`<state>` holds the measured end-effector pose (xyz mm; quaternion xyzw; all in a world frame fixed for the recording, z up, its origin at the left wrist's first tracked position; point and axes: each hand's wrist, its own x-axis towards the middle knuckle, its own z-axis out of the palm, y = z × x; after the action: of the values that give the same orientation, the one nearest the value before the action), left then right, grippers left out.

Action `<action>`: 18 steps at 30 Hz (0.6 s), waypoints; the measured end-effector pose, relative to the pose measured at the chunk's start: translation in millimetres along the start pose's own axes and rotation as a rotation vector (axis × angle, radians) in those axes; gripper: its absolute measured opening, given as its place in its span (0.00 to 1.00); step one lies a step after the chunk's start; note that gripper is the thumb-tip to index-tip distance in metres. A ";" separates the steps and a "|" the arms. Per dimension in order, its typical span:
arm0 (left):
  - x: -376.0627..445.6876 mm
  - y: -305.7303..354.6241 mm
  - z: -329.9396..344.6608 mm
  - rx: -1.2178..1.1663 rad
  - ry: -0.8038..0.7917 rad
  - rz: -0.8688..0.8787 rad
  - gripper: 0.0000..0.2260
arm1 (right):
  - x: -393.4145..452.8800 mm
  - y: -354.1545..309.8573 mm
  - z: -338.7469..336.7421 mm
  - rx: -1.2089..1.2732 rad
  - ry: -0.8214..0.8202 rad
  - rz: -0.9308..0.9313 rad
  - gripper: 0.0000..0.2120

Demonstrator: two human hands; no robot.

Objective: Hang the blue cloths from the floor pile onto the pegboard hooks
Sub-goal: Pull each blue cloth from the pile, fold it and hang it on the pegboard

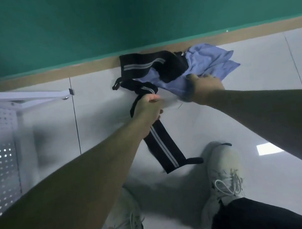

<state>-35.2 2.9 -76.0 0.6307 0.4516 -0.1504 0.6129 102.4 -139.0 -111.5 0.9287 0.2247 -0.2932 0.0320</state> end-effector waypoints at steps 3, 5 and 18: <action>-0.7 -3.2 3.6 0.036 -0.047 -0.001 0.10 | 0.9 1.4 6.6 -0.063 -0.080 0.093 0.25; -3.5 -4.0 4.1 0.035 -0.062 0.007 0.11 | -5.5 2.8 5.5 -0.010 -0.065 0.085 0.16; -109.7 72.0 -27.2 -0.076 -0.171 -0.020 0.12 | -140.3 -14.7 -125.4 0.614 0.194 -0.310 0.08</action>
<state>-50.8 -3.2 56.9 0.5871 0.4093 -0.1928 0.6712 60.5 -157.7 71.5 0.8734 0.2662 -0.2590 -0.3151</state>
